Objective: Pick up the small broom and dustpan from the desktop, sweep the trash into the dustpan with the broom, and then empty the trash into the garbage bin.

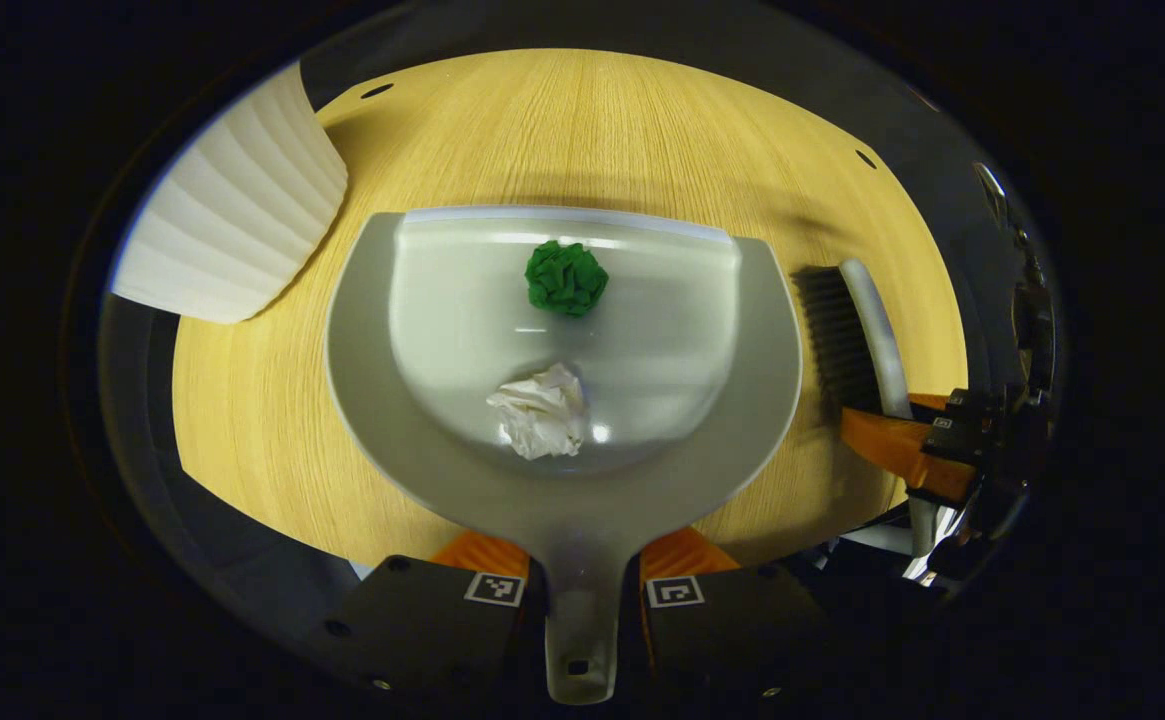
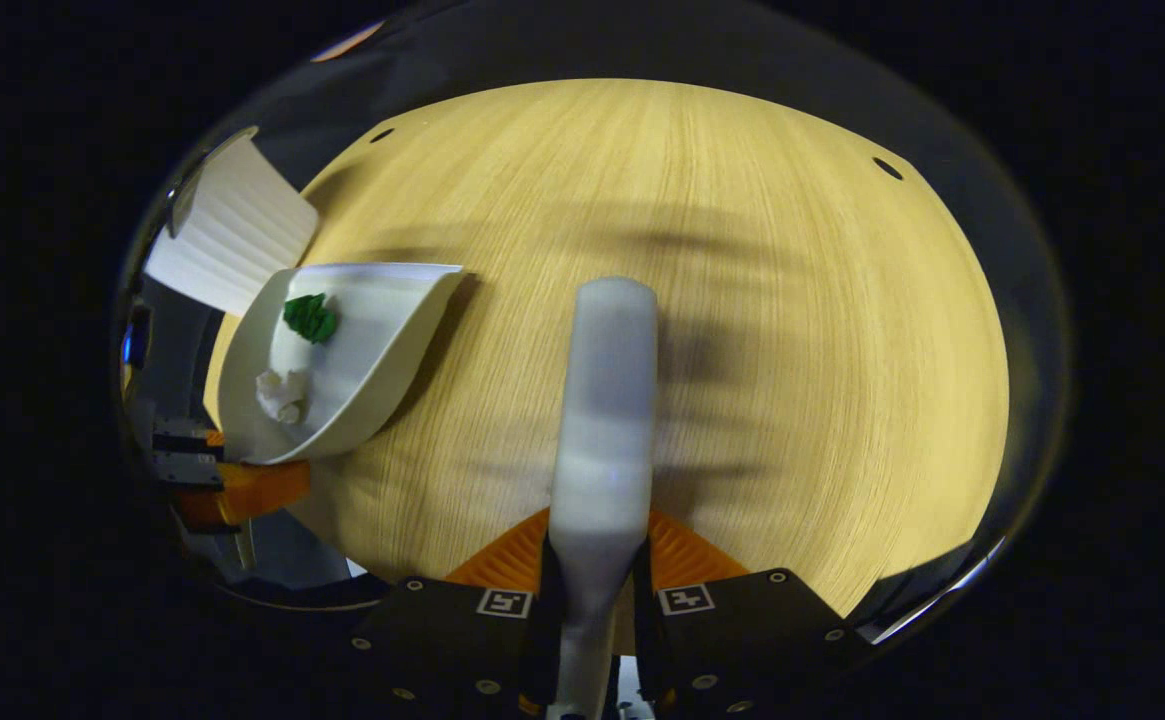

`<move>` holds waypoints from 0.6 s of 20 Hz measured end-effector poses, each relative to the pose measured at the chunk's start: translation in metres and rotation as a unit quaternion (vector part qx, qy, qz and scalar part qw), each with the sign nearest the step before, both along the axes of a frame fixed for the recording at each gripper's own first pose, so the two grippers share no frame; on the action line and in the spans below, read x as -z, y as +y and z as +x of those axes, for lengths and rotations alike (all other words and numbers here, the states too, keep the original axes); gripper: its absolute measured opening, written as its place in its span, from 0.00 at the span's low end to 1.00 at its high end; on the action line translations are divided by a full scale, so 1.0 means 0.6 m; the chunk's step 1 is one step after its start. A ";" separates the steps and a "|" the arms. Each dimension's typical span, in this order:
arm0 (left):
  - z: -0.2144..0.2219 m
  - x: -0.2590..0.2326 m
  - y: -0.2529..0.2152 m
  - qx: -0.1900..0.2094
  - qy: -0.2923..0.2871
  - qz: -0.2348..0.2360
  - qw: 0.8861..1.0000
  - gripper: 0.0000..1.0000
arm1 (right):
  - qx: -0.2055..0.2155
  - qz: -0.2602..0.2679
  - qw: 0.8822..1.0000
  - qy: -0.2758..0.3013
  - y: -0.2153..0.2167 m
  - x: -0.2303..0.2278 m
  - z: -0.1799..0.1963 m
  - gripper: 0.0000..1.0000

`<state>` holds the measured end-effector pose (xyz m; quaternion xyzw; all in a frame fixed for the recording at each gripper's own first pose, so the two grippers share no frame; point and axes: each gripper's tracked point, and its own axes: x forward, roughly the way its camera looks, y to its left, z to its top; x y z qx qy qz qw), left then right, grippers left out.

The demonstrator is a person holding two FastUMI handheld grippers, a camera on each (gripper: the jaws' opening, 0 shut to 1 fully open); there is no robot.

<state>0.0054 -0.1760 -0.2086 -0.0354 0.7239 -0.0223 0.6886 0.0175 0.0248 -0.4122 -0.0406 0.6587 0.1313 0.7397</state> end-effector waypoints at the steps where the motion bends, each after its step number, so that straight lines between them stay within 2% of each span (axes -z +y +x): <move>1: 0.004 -0.006 -0.005 -0.003 -0.001 -0.004 1.000 0.30 | 0.012 -0.011 1.000 -0.006 0.000 0.007 0.005 0.31; 4: 0.006 -0.021 -0.008 -0.001 -0.011 -0.017 1.000 0.30 | 0.036 -0.022 0.999 -0.018 0.000 0.018 0.002 0.31; 7: 0.014 -0.036 0.007 0.021 -0.043 -0.022 0.999 0.30 | 0.042 -0.025 0.999 -0.017 -0.002 0.022 0.002 0.42; 8: 0.020 -0.044 0.011 0.026 -0.053 -0.019 0.998 0.30 | 0.042 -0.028 0.999 -0.018 0.001 0.022 0.001 0.34; 12: 0.025 -0.093 0.002 0.017 -0.069 -0.039 0.997 0.30 | 0.033 -0.030 0.999 -0.021 0.004 0.024 0.004 0.34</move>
